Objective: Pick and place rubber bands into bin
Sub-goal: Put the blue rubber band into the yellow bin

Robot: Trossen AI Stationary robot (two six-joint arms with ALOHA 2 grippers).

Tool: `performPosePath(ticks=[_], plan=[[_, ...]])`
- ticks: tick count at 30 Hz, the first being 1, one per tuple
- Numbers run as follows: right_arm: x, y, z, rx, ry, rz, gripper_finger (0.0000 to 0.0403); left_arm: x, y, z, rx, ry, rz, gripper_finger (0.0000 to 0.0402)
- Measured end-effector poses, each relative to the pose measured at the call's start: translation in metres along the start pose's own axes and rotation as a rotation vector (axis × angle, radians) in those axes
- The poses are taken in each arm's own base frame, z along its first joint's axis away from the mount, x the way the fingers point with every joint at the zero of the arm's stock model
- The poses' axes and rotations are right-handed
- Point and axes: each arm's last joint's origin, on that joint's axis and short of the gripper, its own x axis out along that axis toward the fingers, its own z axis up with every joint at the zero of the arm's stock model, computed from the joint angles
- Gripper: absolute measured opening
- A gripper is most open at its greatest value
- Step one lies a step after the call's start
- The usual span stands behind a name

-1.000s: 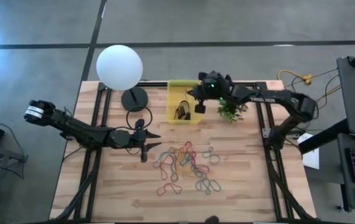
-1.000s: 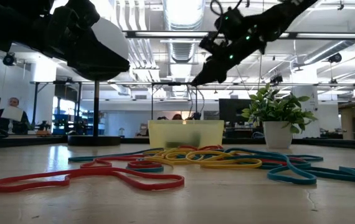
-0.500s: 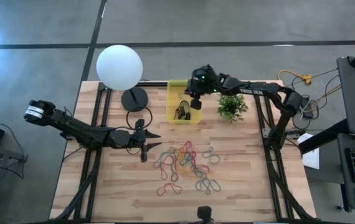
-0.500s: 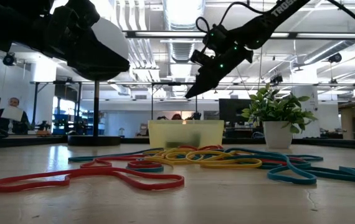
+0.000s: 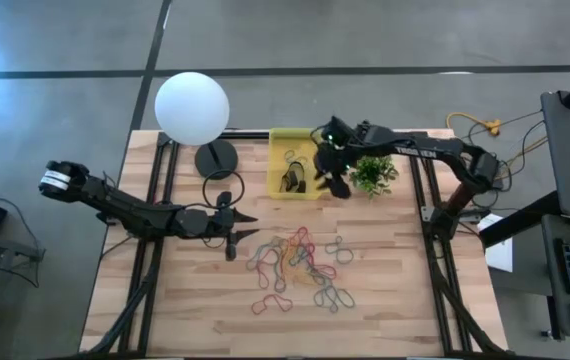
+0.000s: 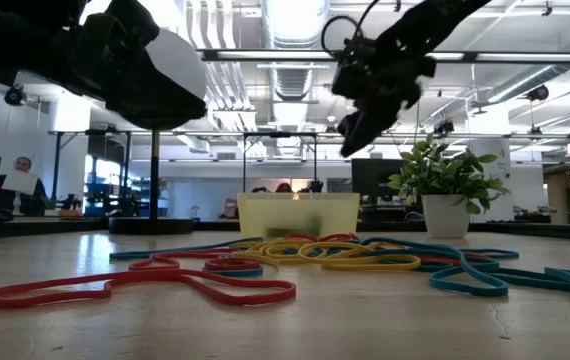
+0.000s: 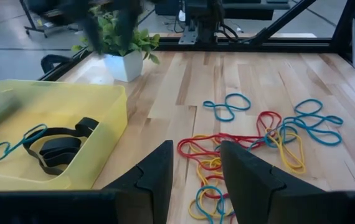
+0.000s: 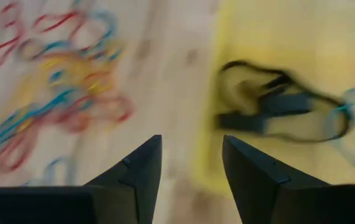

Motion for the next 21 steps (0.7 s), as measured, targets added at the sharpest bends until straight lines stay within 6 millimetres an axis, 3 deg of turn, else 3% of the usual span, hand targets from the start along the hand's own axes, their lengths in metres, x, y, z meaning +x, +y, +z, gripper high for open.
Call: performPosePath(ticks=[9,15,21], plan=[[-0.001,0.076,-0.018,-0.06,0.068,0.089,0.0135,0.0,0.0,-0.001,0.001,0.002,0.0,0.0118],[0.009,0.104,-0.051,-0.054,0.161,-0.004,0.0122,0.0,0.0,-0.001,0.001,0.002,0.0,0.0118],[0.029,0.119,-0.075,-0.008,0.115,0.01,0.0116,0.0,0.0,-0.001,0.002,0.003,0.0,0.0118]])
